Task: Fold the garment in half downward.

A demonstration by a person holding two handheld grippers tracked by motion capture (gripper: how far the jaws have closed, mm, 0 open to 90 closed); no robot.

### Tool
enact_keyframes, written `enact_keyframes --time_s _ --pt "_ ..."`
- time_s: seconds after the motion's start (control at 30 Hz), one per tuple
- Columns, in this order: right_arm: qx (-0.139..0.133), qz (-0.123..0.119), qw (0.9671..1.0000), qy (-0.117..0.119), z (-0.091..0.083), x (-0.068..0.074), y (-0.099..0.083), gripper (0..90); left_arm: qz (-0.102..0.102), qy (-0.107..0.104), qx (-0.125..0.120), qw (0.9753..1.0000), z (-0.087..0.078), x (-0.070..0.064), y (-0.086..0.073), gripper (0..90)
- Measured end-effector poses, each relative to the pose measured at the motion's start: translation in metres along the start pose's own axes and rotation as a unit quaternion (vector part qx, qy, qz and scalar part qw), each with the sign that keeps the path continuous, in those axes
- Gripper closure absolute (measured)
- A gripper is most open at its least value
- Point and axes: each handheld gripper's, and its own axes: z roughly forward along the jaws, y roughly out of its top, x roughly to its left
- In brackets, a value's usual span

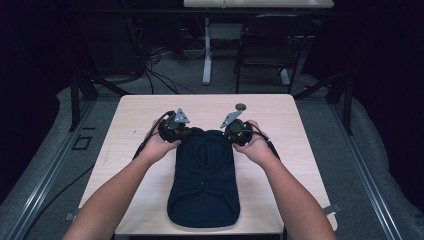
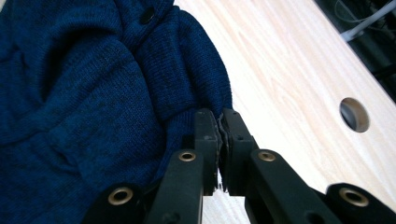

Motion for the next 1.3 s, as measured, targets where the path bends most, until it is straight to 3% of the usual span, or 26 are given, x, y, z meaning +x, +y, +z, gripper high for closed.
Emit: enact_keyframes --time_s 0.2,0.67,0.83,1.0,1.03,1.07,1.13,1.2,1.23,1.3 --pt "-0.01 -0.006 0.9998 -0.014 -0.013 -0.003 0.011 86.4 0.003 0.008 -0.012 0.9999 -0.011 0.004 0.008 80.3" --pt "-0.024 -0.02 0.9973 -0.066 -0.038 -0.019 0.044 86.4 0.008 0.052 -0.037 0.9979 -0.038 0.022 0.038 80.4" --pt "-0.04 -0.026 0.9953 -0.085 -0.048 -0.022 0.054 86.3 0.01 0.067 -0.049 0.9965 -0.048 0.028 0.047 80.4" --pt "-0.055 -0.028 0.9918 -0.112 -0.056 -0.026 0.064 86.2 0.011 0.09 -0.069 0.9935 -0.056 0.032 0.056 80.4" --pt "-0.055 -0.028 0.9918 -0.112 -0.056 -0.026 0.064 86.2 0.011 0.09 -0.069 0.9935 -0.056 0.032 0.056 80.4" --pt "-0.065 -0.029 0.9898 -0.123 -0.06 -0.026 0.066 86.2 0.02 0.103 -0.076 0.9915 -0.06 0.031 0.058 80.4" --pt "-0.077 -0.029 0.9885 -0.127 -0.062 -0.024 0.065 86.2 0.027 0.111 -0.078 0.9904 -0.061 0.027 0.056 80.5" --pt "-0.076 -0.031 0.9889 -0.124 -0.061 -0.022 0.063 86.2 0.032 0.11 -0.075 0.9905 -0.06 0.025 0.054 80.5" --pt "-0.068 -0.042 0.9899 -0.118 -0.054 -0.016 0.055 86.3 0.046 0.116 -0.06 0.9904 -0.054 0.015 0.046 80.6" --pt "-0.055 -0.055 0.9904 -0.115 -0.048 -0.009 0.048 86.4 0.052 0.112 -0.05 0.991 -0.048 0.006 0.037 80.7"
